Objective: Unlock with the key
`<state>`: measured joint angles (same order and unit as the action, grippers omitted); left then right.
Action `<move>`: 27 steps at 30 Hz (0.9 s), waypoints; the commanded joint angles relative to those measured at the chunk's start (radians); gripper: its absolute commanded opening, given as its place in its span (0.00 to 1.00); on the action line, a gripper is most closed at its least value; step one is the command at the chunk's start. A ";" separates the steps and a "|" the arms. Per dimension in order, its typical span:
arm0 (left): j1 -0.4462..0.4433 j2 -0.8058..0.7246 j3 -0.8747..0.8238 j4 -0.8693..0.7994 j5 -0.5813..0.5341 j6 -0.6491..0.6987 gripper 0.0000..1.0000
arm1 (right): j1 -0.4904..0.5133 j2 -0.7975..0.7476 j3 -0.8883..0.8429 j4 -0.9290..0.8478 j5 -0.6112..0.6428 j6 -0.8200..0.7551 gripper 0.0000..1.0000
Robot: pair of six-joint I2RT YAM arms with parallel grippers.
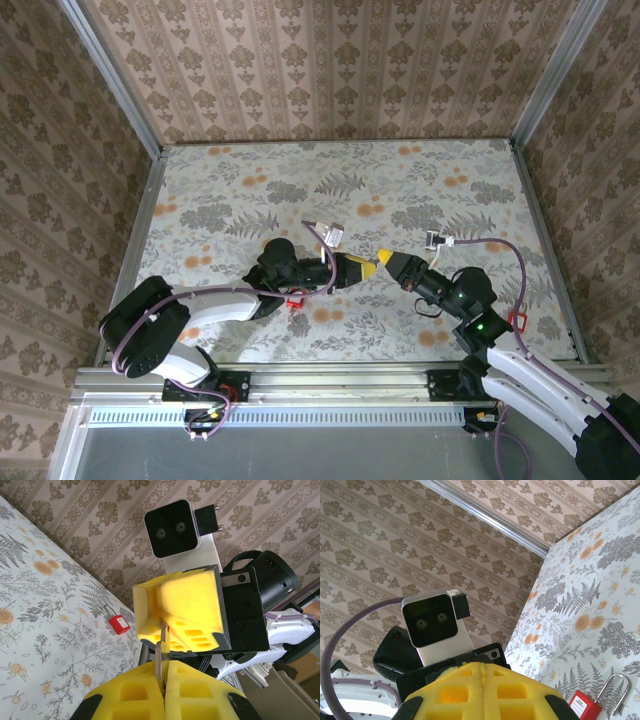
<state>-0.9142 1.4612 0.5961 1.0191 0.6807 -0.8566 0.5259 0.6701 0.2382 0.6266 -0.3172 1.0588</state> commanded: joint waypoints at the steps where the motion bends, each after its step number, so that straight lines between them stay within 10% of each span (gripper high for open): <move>1: 0.043 -0.043 0.017 0.067 -0.085 0.024 0.00 | 0.002 -0.014 -0.027 -0.037 0.061 0.007 0.00; 25: 0.052 -0.055 0.023 0.005 -0.124 0.061 0.00 | 0.017 -0.158 -0.064 -0.244 0.125 -0.007 0.00; 27: 0.051 -0.059 0.022 -0.016 -0.122 0.078 0.00 | 0.016 -0.179 -0.047 -0.319 0.146 -0.013 0.17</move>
<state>-0.9096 1.4609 0.5961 0.9630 0.6506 -0.8303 0.5476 0.5228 0.1753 0.4870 -0.2592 1.0729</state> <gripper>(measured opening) 0.047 0.110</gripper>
